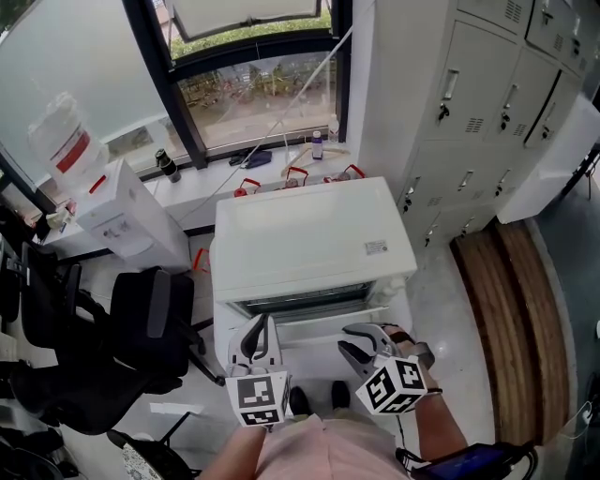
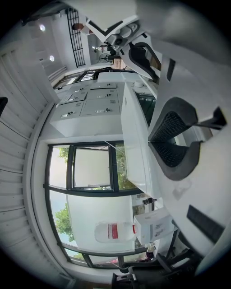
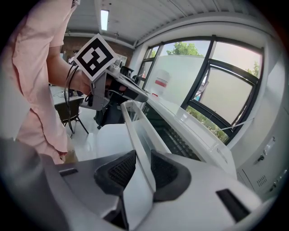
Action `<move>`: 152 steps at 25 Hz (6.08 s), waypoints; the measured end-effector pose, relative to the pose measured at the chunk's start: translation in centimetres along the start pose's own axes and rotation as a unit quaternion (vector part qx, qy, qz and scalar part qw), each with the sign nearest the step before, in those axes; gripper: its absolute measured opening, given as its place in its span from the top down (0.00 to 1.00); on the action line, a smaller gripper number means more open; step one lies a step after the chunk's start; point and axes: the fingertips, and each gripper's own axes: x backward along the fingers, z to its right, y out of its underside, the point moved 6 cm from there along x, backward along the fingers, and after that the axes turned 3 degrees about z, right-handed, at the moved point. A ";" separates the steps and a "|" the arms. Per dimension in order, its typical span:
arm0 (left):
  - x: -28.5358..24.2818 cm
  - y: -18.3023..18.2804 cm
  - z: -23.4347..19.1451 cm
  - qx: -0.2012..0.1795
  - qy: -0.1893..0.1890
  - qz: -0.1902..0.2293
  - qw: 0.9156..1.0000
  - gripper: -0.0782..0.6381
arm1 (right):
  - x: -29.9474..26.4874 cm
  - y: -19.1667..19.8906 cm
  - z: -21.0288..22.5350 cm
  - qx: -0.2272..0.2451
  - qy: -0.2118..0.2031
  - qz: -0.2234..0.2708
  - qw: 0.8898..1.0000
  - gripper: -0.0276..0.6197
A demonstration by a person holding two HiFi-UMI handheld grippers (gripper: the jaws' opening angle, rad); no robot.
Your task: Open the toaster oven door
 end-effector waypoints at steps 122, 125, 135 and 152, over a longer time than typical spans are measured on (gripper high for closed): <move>5.6 10.6 4.7 0.053 0.029 -0.143 0.988 0.87 | 2.7 6.9 -4.8 -0.322 0.073 0.025 0.943 0.95; 5.8 11.2 5.0 0.045 0.029 -0.151 0.987 0.87 | 2.4 7.2 -5.3 -0.325 0.070 0.024 0.943 0.95; 6.2 12.5 5.4 0.042 0.036 -0.166 0.985 0.87 | 1.8 7.9 -6.3 -0.333 0.062 0.019 0.941 0.95; 6.7 14.5 5.8 0.045 0.037 -0.187 0.981 0.87 | 0.9 9.5 -8.3 -0.335 0.046 -0.007 0.941 0.95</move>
